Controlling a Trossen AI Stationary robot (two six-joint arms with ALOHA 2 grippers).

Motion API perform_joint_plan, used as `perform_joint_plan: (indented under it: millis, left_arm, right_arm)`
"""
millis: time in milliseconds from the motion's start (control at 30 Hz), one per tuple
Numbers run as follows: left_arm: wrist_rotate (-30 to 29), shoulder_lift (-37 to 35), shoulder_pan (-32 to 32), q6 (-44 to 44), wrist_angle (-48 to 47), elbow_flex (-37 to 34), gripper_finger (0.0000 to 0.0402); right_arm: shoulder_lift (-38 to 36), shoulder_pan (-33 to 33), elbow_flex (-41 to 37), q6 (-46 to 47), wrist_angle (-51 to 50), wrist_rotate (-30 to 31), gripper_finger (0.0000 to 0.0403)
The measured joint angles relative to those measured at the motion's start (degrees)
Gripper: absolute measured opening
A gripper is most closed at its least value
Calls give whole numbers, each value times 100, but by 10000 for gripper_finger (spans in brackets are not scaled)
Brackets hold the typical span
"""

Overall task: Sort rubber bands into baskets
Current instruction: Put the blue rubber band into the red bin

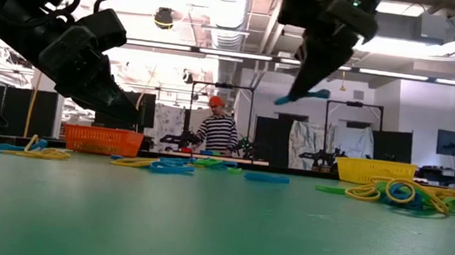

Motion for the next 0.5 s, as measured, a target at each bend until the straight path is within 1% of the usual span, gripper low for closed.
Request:
perform_joint_plan:
  millis: [100,233,500]
  left_arm:
    - [0,0,0,-6,0,0,174]
    - [0,0,0,-9,0,0,174]
    - [-2,0,0,-10,0,0,174]
  right_arm:
    - [0,202,0,328,-503,170,19]
    - [0,588,0,950,-1305,248,13]
    - [0,1739,2,2832,-2692,263,12]
